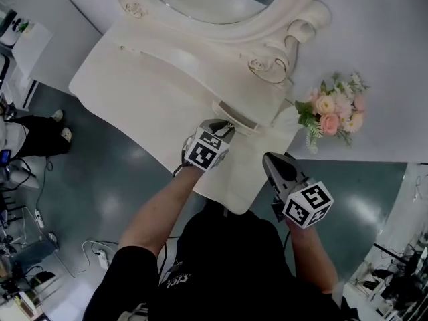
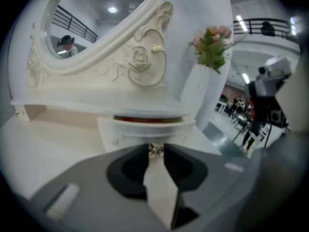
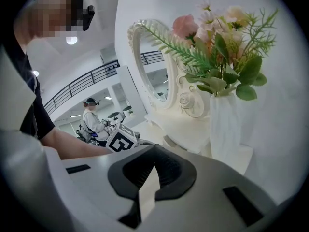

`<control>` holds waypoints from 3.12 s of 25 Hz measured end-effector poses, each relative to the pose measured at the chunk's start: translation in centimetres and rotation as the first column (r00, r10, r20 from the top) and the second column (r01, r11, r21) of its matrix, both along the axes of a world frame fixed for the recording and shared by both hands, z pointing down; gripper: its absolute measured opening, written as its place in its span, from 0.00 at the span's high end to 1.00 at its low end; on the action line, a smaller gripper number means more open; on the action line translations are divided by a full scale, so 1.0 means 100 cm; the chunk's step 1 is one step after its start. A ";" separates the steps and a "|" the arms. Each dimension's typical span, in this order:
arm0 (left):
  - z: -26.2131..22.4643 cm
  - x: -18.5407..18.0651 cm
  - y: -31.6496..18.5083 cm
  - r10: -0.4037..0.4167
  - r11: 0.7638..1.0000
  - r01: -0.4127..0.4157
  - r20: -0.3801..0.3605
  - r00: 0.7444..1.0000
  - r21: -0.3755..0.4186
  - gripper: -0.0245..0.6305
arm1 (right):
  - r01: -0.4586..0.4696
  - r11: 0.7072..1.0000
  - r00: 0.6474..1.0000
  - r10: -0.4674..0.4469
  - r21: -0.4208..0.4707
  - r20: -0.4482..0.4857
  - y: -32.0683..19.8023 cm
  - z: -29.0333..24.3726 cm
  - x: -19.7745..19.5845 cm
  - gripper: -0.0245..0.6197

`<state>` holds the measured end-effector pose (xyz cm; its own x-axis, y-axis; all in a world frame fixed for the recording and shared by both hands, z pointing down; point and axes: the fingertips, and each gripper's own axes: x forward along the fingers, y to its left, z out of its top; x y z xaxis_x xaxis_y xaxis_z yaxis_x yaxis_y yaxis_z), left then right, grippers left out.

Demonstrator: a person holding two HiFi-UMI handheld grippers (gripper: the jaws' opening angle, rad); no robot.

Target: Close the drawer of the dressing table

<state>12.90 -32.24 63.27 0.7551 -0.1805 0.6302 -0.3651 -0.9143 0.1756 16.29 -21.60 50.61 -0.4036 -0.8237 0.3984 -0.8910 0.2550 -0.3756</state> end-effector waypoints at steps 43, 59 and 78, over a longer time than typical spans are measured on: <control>0.013 0.041 -0.032 -0.084 0.996 0.084 -0.003 0.996 0.002 0.80 | -0.071 0.997 0.997 0.071 -0.011 -0.028 0.024 -0.006 0.042 0.97; -0.063 -0.005 0.006 -0.335 0.942 0.337 -0.154 0.930 -0.017 0.80 | 0.092 0.988 0.996 -0.092 0.122 0.000 0.011 -0.046 0.037 0.97; -0.214 -0.069 0.049 -0.311 0.885 0.397 -0.325 0.893 0.242 0.85 | 0.153 0.948 0.988 -0.149 0.279 -0.036 -0.003 -0.096 0.020 0.97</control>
<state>6.05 -27.35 41.85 0.7367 -0.6124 0.2868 -0.6514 -0.7566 0.0576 18.34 -21.87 41.00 -0.5279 -0.8327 0.1673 -0.8386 0.4799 -0.2578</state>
